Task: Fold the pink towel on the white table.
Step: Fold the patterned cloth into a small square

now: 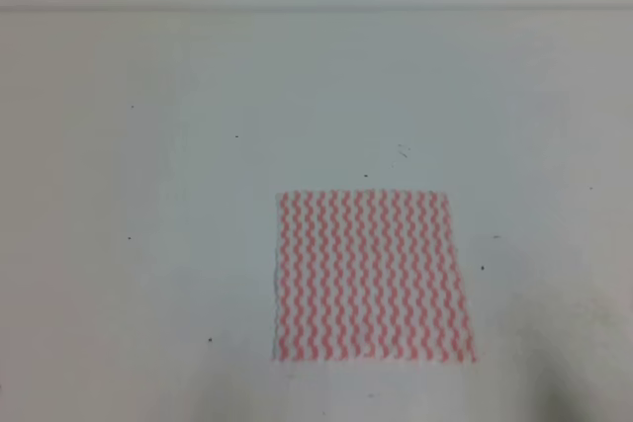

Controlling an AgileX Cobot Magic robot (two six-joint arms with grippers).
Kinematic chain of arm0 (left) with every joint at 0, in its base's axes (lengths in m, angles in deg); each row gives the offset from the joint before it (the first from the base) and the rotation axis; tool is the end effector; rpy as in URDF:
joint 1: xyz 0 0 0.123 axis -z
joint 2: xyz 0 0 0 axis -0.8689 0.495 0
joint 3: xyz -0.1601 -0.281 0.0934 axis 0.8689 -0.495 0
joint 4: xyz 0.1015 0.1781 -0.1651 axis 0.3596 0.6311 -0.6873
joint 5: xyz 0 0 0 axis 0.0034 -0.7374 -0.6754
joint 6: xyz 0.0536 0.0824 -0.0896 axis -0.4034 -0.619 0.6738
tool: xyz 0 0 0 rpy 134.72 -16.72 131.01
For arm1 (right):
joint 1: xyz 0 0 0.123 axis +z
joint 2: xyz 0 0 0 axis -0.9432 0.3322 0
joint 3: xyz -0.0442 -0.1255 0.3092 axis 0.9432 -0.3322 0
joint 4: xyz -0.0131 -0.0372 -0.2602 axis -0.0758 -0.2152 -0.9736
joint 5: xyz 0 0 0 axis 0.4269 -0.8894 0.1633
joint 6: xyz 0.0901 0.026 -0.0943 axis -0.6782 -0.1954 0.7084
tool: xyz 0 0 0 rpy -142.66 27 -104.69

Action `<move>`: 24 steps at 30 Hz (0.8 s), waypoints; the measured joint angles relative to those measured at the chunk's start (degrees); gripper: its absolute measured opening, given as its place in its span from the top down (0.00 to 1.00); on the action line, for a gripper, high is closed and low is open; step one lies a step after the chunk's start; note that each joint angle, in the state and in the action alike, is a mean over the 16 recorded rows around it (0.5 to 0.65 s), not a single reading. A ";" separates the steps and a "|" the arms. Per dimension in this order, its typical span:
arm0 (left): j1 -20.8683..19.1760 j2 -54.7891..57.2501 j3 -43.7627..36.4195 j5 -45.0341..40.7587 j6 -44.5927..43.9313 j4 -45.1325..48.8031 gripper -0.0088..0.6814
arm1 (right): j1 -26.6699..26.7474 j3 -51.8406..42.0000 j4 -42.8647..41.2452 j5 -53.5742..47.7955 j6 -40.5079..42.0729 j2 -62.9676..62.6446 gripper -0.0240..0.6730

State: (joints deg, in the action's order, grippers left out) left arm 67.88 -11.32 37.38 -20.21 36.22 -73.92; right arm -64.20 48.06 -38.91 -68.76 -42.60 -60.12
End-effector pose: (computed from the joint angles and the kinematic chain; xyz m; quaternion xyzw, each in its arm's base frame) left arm 0.0529 -0.0108 0.1681 0.0965 0.7719 -0.0233 0.6280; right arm 0.0551 0.0105 0.1816 0.0314 0.7669 0.1176 0.6301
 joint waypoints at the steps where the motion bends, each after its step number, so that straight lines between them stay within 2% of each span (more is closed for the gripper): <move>1: 0.00 0.00 0.00 0.00 0.00 0.00 0.99 | 0.00 0.00 0.00 0.00 0.00 0.00 0.97; 24: 0.03 1.27 1.33 -0.83 0.02 -0.23 0.99 | 0.00 -0.66 -0.02 0.39 0.03 -0.77 0.97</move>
State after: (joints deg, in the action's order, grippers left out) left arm 67.91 -10.05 38.72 -21.04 36.23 -74.16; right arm -64.20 47.40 -38.92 -68.37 -42.57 -60.89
